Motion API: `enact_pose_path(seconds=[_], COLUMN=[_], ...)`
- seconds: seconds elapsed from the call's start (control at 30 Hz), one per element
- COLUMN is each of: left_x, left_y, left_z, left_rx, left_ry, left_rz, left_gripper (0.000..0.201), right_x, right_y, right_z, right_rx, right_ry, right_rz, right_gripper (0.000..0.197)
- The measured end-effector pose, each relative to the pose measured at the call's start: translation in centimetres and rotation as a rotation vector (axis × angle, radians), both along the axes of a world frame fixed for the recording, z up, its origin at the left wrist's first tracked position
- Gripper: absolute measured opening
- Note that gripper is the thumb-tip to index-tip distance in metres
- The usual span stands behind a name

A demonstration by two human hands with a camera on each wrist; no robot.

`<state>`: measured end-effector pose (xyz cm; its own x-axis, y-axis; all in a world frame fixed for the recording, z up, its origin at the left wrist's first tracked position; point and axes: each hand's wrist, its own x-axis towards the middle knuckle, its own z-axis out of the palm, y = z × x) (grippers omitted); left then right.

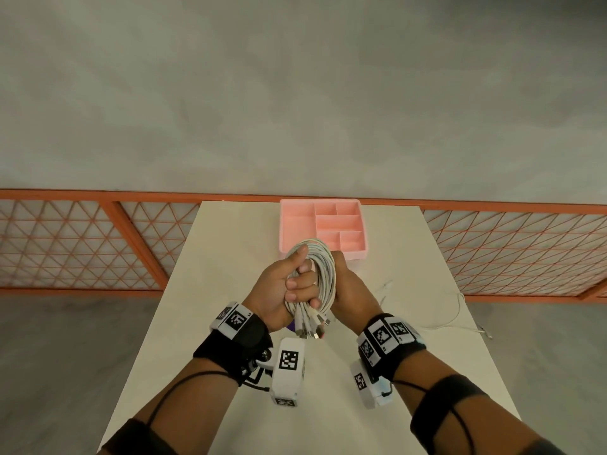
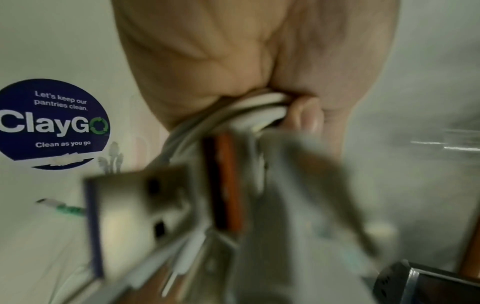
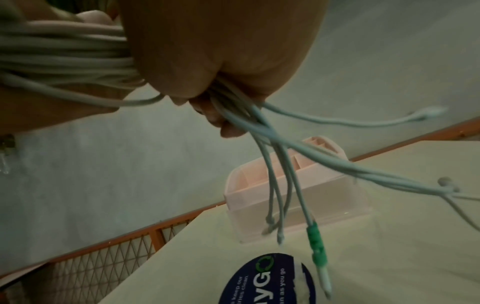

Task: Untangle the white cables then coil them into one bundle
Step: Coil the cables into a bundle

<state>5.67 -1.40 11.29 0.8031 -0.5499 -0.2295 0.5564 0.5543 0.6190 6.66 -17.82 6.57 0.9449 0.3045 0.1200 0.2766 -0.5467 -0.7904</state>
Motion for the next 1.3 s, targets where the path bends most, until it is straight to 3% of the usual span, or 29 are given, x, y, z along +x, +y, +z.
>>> enact_pose_path(seconds=[0.13,0.4,0.6,0.77,0.87,0.97,1.1,1.2,1.3], left_x=[0.2,0.4,0.9,1.1,1.3,1.1,0.7,0.8,1.0], left_y=[-0.5,-1.0,-1.0,-1.2,-1.4,-1.5,-1.6,-1.8,-1.5], left_z=[-0.1,-0.9,-1.0,-0.9,-1.0,-1.0,-1.5,-2.0,-2.0], left_rx=[0.115,0.315,0.109,0.014,0.055,0.142,0.190,0.240,0.300], left_ry=[-0.067,-0.155,-0.074,-0.008,-0.005,-0.015,-0.001,-0.003,-0.029], left_rz=[0.113,0.331,0.300,0.364,0.482,0.569,0.677,0.735,0.778], left_gripper=[0.040,0.039,0.036,0.037,0.037,0.037,0.029,0.029,0.030], right_x=[-0.3,-0.4,-1.0,-2.0,-2.5,-3.4,-3.7,-3.7,-4.1], right_y=[0.0,-0.1,0.7,1.5,1.9,2.5,3.2,3.6,3.8], right_z=[0.3,0.1,-0.3,-1.3,-2.6,-3.2,-2.7,-2.6,-2.8], right_rx=[0.123,0.374,0.601,0.489,0.279,0.083,-0.011,0.022,0.113], right_ry=[-0.021,0.191,0.293,0.254,0.296,0.285,0.242,0.231,0.369], right_rz=[0.100,0.155,0.083,0.052,0.031,0.024,0.048,0.040,0.029], right_gripper=[0.065,0.066,0.066,0.048,0.015,0.022,0.033,0.035,0.025])
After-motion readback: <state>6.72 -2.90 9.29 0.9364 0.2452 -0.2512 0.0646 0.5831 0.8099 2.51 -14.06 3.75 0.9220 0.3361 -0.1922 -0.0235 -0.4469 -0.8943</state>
